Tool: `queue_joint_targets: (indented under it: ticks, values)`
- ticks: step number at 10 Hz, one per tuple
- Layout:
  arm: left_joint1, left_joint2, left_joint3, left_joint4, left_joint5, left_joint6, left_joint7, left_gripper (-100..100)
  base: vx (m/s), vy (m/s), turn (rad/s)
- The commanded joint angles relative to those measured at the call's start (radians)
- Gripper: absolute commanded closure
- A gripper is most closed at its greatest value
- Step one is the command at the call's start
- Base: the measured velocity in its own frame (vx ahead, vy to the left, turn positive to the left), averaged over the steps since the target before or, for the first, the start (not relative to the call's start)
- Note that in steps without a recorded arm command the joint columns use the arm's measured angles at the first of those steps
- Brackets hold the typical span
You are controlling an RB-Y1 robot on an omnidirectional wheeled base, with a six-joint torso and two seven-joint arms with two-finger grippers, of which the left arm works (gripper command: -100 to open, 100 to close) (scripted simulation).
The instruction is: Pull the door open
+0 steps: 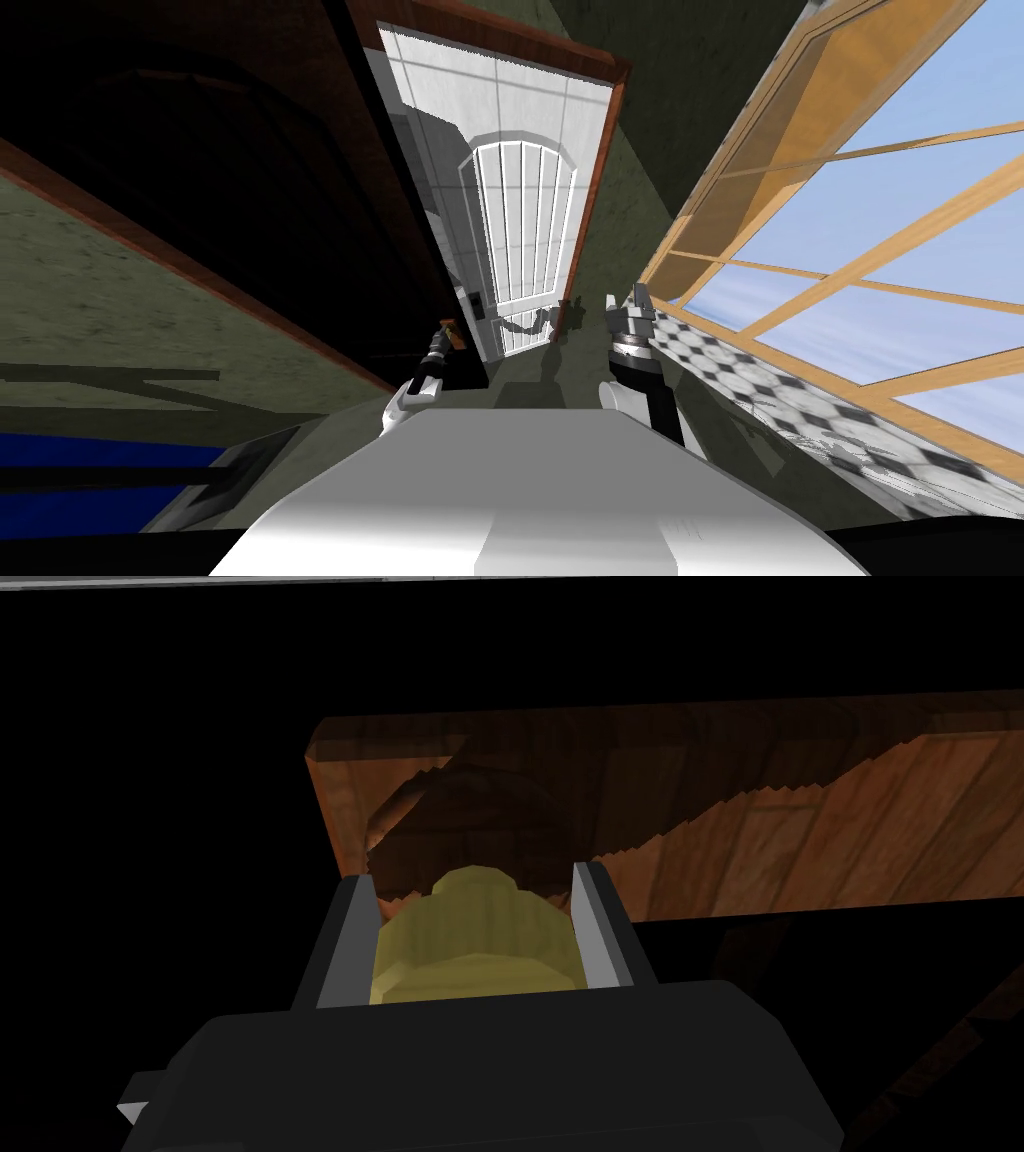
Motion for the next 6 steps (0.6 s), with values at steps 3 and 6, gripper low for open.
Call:
queue_joint_targets:
  ticks: [3, 6]
  values:
    - [0.025, 0.04, -0.032, -0.015, 0.003, -0.022, 0.035, 100, -0.176, 0.107, -0.186]
    - [0.05, 0.081, -0.064, -0.031, 0.006, -0.044, 0.07, 100, -0.209, 0.098, -0.164]
